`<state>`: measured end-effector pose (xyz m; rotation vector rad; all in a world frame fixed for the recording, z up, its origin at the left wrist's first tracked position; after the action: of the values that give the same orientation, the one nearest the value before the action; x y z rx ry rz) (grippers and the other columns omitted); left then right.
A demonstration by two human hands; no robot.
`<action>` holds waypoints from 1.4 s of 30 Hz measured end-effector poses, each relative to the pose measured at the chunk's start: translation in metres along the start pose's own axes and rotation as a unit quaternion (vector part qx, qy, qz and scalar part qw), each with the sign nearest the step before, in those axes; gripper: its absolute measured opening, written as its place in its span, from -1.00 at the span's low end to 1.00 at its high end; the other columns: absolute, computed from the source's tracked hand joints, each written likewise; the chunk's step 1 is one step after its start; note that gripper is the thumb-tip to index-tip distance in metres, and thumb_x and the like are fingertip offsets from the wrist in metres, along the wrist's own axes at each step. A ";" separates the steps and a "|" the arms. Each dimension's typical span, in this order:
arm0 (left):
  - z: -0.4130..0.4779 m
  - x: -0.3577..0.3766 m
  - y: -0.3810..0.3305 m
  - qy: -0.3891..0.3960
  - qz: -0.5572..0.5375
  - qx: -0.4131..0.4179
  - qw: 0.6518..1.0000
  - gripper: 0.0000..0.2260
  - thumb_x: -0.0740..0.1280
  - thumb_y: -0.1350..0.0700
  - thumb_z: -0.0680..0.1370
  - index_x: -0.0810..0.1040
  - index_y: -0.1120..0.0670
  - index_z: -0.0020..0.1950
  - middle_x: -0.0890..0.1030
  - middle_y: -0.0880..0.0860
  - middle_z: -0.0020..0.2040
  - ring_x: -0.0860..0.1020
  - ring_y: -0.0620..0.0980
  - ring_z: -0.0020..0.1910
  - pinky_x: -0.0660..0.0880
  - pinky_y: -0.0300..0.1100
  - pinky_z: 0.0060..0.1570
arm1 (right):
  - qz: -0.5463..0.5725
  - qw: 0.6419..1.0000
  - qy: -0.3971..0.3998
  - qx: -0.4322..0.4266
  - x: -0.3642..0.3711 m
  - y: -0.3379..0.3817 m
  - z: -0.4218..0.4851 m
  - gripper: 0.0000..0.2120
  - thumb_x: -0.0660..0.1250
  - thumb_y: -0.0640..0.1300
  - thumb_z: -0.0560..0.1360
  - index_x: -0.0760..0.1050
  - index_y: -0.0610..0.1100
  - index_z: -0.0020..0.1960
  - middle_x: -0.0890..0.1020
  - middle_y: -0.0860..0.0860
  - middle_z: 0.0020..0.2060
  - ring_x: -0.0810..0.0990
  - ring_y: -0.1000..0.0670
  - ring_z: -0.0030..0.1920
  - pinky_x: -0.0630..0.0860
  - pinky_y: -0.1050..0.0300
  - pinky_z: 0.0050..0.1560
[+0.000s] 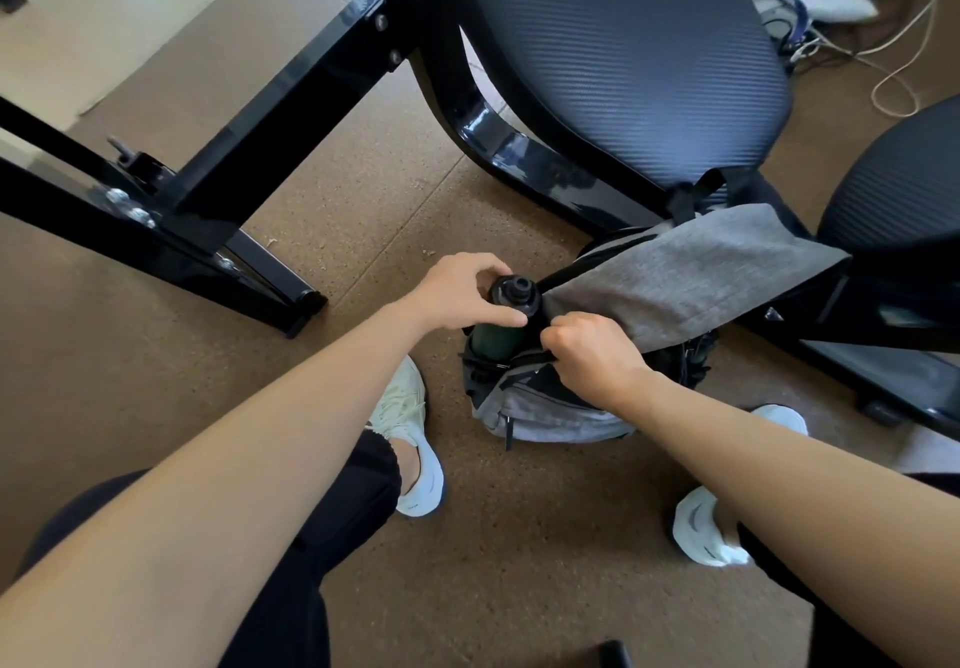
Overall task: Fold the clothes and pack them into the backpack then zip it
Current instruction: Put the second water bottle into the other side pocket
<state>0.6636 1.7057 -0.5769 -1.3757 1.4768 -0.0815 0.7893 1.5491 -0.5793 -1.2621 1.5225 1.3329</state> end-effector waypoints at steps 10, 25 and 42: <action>-0.008 0.044 0.094 -0.044 -0.151 -0.289 0.944 -0.84 0.35 0.14 0.65 0.64 0.10 0.20 0.68 0.12 0.15 0.67 0.12 0.05 0.64 0.03 0.10 | -0.005 0.999 0.034 -0.013 -0.009 0.000 -0.008 -0.26 0.37 -0.49 0.37 0.37 0.06 0.41 0.12 -0.23 0.50 0.45 -0.06 -0.41 0.52 0.06 -0.46; -0.022 0.081 0.104 -0.031 -0.282 -0.245 0.927 -0.76 0.41 0.23 0.61 0.62 0.20 0.27 0.68 0.16 0.09 0.70 0.02 -0.04 0.66 -0.17 -0.08 | 0.043 0.997 0.055 0.014 -0.008 -0.002 -0.002 0.09 0.34 -0.48 0.40 -0.16 0.20 0.63 0.02 -0.18 0.58 0.60 -0.12 -0.26 0.61 -0.01 -0.32; 0.005 0.069 0.089 -0.064 0.005 -0.181 0.981 -0.92 0.49 0.11 0.49 0.76 0.05 -0.04 0.74 0.06 -0.07 0.67 0.06 -0.03 0.57 -0.12 0.02 | 0.064 0.996 0.038 0.043 -0.005 0.000 -0.011 -0.04 0.38 -0.44 0.45 0.02 0.15 0.63 0.15 -0.18 0.54 0.64 -0.20 -0.11 0.66 -0.06 -0.15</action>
<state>0.6228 1.6862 -0.6799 -1.6288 1.4355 0.2916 0.7910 1.5394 -0.5728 -1.1903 1.7208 1.2961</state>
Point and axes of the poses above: each hand's wrist, its own z-axis towards the middle knuckle, its own x-axis out of the palm, y = z × x, the point moved 3 cm from there along z, towards the middle knuckle
